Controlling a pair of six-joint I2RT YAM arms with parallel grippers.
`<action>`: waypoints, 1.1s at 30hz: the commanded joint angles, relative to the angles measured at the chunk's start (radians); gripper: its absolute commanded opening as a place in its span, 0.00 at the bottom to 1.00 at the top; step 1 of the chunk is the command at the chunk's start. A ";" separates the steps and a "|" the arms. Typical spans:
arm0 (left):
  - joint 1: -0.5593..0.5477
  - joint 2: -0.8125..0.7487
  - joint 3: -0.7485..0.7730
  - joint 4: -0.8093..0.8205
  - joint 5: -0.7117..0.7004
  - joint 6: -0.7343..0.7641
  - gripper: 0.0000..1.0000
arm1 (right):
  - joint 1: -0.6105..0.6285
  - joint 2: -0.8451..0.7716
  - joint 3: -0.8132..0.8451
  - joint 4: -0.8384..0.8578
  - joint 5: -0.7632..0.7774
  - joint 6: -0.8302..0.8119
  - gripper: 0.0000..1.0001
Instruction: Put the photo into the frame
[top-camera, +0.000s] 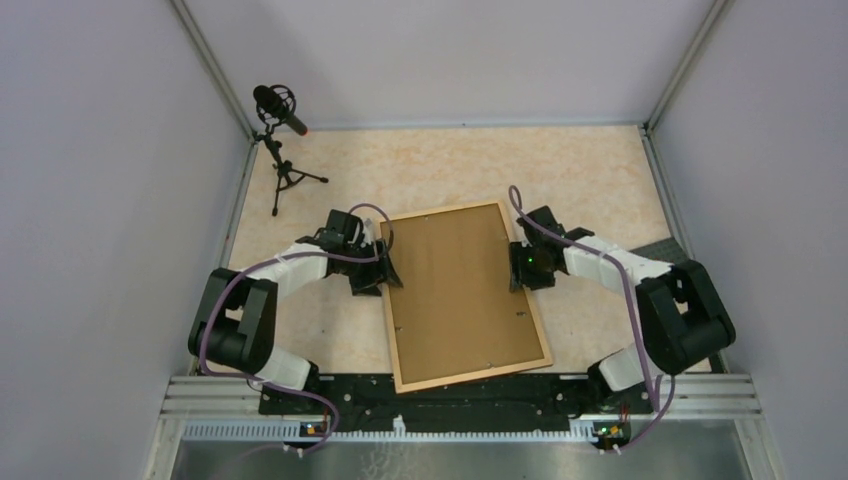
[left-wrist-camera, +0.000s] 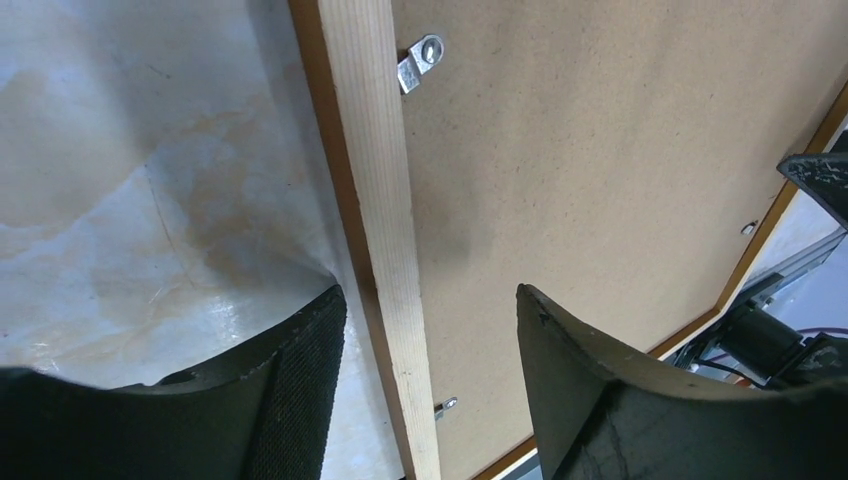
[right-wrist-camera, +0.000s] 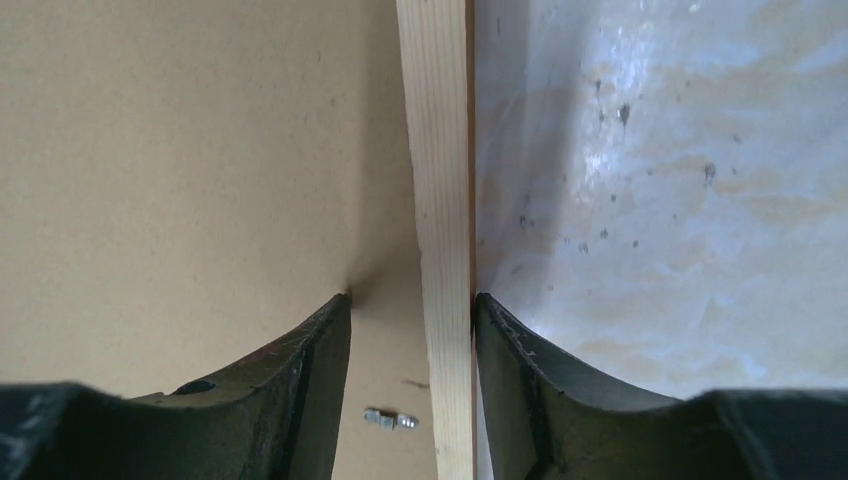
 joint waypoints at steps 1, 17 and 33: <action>0.008 0.015 -0.005 0.006 -0.065 0.010 0.67 | -0.001 0.114 0.094 0.118 0.027 0.000 0.48; 0.116 0.065 0.028 -0.005 -0.043 0.047 0.62 | -0.001 0.148 0.271 -0.079 0.155 -0.123 0.63; 0.128 0.080 0.015 0.002 -0.009 0.045 0.60 | 0.039 0.056 0.098 -0.059 0.055 -0.061 0.52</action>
